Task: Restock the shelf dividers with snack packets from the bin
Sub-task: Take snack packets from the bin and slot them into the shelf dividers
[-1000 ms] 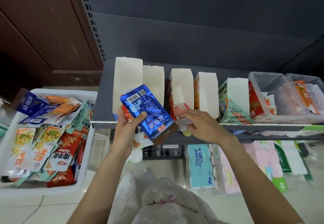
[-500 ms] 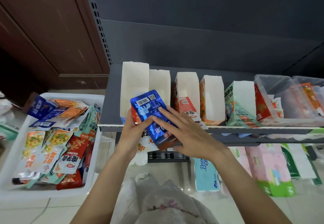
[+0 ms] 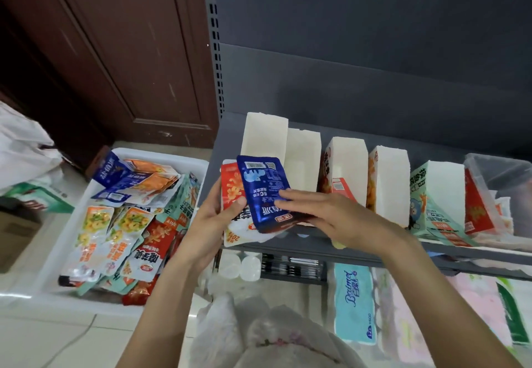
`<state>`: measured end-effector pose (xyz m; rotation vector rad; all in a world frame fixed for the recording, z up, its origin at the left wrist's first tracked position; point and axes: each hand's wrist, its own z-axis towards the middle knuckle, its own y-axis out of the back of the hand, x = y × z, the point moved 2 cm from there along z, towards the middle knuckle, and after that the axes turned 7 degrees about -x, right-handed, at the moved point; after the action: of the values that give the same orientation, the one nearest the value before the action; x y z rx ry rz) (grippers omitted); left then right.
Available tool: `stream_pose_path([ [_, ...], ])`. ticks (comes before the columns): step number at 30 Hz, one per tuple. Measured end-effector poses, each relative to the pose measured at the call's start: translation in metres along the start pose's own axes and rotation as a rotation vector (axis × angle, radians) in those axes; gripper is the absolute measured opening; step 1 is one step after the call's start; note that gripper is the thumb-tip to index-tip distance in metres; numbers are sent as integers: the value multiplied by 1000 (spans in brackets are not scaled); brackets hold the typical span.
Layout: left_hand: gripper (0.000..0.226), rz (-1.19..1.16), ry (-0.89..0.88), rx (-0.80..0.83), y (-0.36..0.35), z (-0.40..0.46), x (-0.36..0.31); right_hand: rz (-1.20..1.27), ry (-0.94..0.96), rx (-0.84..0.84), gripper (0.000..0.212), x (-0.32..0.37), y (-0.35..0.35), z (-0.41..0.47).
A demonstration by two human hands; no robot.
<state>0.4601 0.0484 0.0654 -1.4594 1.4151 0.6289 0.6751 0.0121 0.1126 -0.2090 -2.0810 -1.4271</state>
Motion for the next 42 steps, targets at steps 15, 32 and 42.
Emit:
stream_pose_path([
  [15,48,-110,-54,-413,54,24,-13,488,-321,-658,25,-22,-22,67],
  [32,57,-93,-119,-304,25,33,-23,422,-161,-675,41,37,-16,47],
  [42,30,-153,-71,-126,-38,37,-17,578,-462,-834,24,26,-22,46],
])
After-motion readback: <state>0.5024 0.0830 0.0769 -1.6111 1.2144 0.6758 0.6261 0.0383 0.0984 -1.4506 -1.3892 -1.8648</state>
